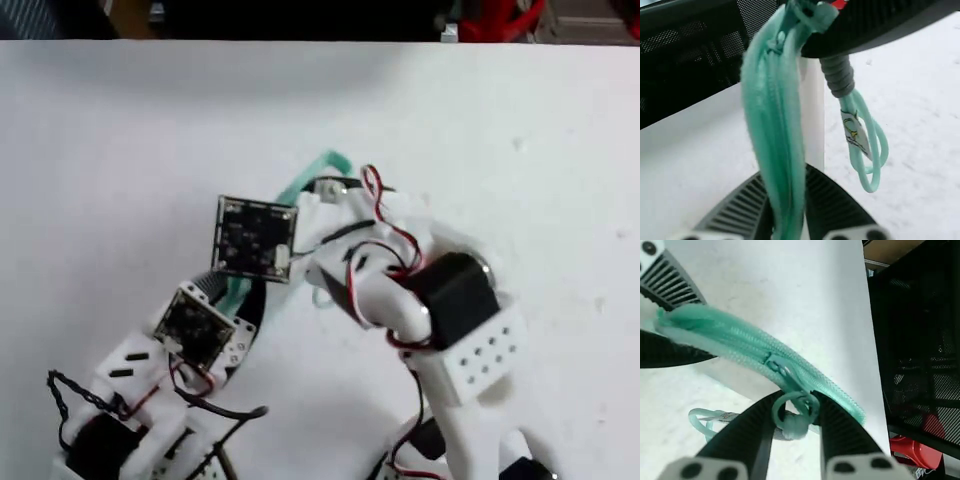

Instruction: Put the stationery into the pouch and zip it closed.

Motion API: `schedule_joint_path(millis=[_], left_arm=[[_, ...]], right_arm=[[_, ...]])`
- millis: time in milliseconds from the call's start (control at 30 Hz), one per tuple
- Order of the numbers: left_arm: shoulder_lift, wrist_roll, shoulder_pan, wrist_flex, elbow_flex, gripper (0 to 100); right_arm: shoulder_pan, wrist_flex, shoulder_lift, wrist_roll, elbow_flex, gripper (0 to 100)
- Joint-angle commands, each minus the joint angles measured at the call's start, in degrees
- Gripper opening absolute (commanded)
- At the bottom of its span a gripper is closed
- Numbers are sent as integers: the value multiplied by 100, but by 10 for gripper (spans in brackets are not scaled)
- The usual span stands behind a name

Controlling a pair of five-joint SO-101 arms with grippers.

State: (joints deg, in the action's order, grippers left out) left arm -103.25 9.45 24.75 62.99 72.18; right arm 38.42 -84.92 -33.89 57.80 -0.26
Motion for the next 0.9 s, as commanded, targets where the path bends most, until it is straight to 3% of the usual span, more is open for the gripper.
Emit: schedule_joint_path(millis=[0, 133, 333, 467, 733, 867], left_arm=[[66, -9, 40, -167, -193, 132], [66, -378, 40, -299, -484, 182], [66, -448, 92, -756, -554, 181], [66, -404, 277, -738, -554, 12], [66, -44, 646, -334, -519, 22], [66, -44, 637, -343, -519, 22]], right_arm=[[127, -215, -268, 9, -132, 19], [400, -523, -295, 0, -123, 19], [760, -857, -338, 9, -158, 19], [752, -1095, -347, 26, -158, 19], [743, -1103, -444, 0, -167, 59], [752, -1112, -822, -404, -343, 78]])
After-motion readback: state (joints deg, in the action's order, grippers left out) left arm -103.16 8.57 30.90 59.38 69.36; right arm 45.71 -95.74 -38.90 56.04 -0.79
